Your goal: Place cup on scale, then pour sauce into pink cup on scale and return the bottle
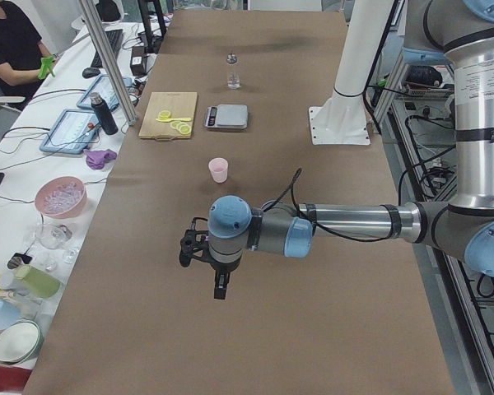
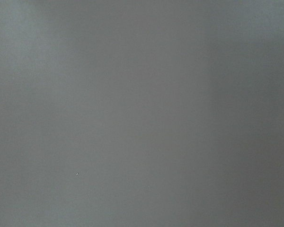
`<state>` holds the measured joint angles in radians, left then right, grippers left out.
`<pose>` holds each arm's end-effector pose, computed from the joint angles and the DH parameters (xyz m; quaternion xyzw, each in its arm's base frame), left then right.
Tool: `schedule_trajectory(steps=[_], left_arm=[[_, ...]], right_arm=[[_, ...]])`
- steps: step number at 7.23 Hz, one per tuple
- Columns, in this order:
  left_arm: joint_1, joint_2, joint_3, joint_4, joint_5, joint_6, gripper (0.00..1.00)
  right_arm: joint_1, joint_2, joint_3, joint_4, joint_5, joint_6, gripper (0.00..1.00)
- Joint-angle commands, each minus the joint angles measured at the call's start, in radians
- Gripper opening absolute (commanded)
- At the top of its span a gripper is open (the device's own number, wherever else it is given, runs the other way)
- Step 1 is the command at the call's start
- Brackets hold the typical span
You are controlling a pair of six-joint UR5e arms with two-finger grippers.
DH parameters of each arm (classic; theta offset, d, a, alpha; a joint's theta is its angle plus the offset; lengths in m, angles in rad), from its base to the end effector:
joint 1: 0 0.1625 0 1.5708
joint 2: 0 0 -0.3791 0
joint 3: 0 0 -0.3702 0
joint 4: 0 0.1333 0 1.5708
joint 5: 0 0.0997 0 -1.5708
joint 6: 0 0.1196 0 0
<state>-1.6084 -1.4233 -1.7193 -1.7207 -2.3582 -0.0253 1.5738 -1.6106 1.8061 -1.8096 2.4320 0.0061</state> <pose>-0.0645 -0.4236 0.6056 0.0720 0.3821 -0.0001 0.9213 0.0439 -0.4442 0.5516 -0.0203 -0.4173 0.0132 0.9085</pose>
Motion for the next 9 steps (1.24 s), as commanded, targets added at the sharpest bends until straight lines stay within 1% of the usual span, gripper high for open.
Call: schedule_trajectory(steps=[1,3,4,5,6,7,8,9], left_arm=[[0.001,0.0,-0.003,0.0,-0.001,-0.002,0.98],[-0.001,-0.002,-0.006,0.001,-0.001,-0.013,0.98],[0.001,-0.018,-0.016,0.028,-0.034,-0.033,0.98],[0.001,-0.067,-0.079,0.126,-0.056,-0.089,0.98],[0.011,-0.135,-0.177,0.311,-0.053,-0.097,0.98],[0.019,-0.225,-0.263,0.518,-0.041,-0.097,0.98],[0.053,-0.271,-0.329,0.614,-0.036,-0.143,0.98],[0.146,-0.301,-0.376,0.607,-0.036,-0.338,0.98]], right_arm=[[0.0,-0.008,-0.002,0.003,0.007,-0.009,1.0],[0.0,-0.009,0.007,0.003,0.01,-0.006,1.0],[0.0,-0.006,0.013,0.003,0.004,-0.011,1.0],[0.0,-0.005,0.013,0.001,0.004,-0.011,1.0],[0.0,-0.006,0.015,0.001,0.01,-0.012,1.0],[-0.001,-0.008,0.016,0.001,0.016,-0.012,1.0],[0.0,-0.008,0.016,0.003,0.018,-0.012,1.0],[-0.001,-0.008,0.018,0.003,0.018,-0.012,1.0]])
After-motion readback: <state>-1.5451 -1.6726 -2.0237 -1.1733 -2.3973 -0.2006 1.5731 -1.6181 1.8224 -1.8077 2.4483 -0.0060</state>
